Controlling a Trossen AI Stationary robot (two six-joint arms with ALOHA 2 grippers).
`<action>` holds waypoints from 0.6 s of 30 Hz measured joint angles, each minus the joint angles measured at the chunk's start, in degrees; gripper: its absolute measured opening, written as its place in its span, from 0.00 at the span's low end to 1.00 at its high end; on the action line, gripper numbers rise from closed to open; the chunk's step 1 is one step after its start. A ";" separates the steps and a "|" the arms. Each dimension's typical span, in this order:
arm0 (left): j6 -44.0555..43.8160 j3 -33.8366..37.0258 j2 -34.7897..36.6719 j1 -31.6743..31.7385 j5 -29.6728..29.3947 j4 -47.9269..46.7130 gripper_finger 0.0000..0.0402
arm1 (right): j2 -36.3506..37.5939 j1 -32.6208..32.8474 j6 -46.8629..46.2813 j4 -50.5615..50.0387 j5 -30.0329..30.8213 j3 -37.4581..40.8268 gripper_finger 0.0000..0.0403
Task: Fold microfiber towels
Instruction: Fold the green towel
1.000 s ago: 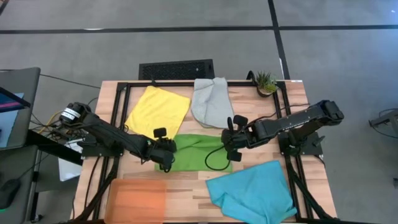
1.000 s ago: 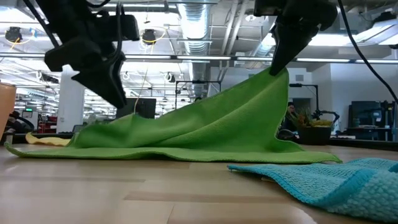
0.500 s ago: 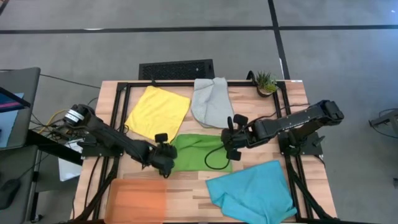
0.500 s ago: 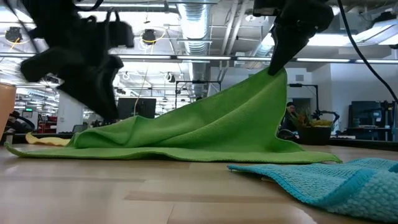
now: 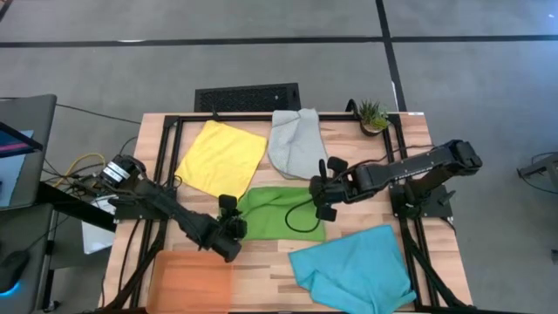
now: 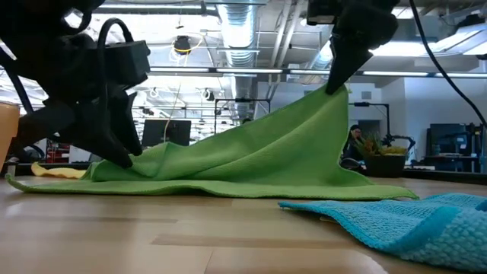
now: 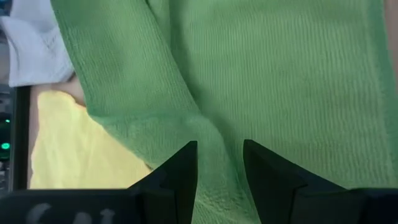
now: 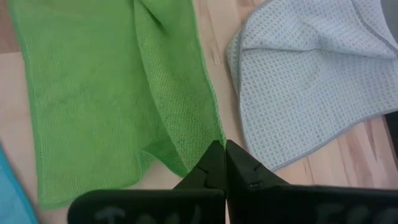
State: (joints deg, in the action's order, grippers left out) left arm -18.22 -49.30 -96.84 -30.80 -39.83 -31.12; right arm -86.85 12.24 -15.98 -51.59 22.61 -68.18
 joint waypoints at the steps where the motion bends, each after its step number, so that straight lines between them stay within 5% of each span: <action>1: 0.00 0.00 0.00 0.02 -0.03 -0.01 0.31 | 0.00 -0.17 0.02 0.02 0.00 0.00 0.02; 18: 0.72 -1.60 -5.55 0.85 -6.31 -1.30 0.31 | 0.00 -0.51 1.02 0.24 -0.02 0.00 0.04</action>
State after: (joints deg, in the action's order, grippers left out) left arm -17.50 -50.90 -102.39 -29.95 -46.15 -32.42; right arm -86.85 11.73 -14.96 -51.35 22.59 -68.18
